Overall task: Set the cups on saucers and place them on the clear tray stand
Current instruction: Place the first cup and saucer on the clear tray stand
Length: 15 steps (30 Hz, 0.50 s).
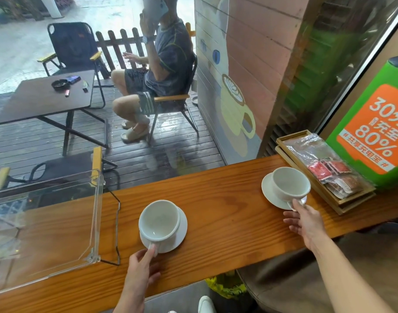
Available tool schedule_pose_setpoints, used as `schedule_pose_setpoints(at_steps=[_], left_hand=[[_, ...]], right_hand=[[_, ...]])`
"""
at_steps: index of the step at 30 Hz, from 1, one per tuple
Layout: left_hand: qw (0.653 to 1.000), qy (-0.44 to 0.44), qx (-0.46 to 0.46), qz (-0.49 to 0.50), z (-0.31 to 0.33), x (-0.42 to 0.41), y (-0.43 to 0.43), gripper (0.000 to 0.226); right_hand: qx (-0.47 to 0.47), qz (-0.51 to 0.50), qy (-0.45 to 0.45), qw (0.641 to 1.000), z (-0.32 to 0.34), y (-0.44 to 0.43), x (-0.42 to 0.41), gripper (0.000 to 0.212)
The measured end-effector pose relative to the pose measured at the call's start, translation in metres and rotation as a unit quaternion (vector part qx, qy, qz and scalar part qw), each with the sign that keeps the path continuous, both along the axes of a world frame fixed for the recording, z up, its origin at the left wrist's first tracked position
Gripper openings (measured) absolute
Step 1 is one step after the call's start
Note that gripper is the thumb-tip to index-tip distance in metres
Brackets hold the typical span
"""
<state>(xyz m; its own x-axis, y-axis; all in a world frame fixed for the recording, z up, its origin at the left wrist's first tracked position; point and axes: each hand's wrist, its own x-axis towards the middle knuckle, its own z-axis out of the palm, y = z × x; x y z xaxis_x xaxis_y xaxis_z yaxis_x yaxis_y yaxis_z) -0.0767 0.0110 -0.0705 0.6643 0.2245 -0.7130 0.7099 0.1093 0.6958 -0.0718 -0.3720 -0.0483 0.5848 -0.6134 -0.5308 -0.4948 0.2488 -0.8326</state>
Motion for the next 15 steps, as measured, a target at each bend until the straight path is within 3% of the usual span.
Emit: schedule_pose_setpoints(at_steps=[4,8,10,15], left_hand=[[1.0,-0.018,0.004,0.007,0.003,0.004,0.004,0.058],[0.999,-0.033,0.024,0.003,0.005,0.008,0.005,0.062],[0.999,-0.039,0.028,-0.003,0.007,0.011,0.004,0.064],[0.999,-0.03,0.036,-0.008,0.006,0.02,0.003,0.067]], right_hand=[[-0.056,-0.049,-0.011,0.997,0.001,0.012,-0.005,0.043],[-0.088,-0.097,-0.008,0.991,-0.009,0.037,-0.024,0.034],[-0.091,-0.063,0.012,0.994,-0.019,0.054,-0.033,0.028],[-0.059,0.134,0.057,0.988,-0.028,0.104,-0.032,0.017]])
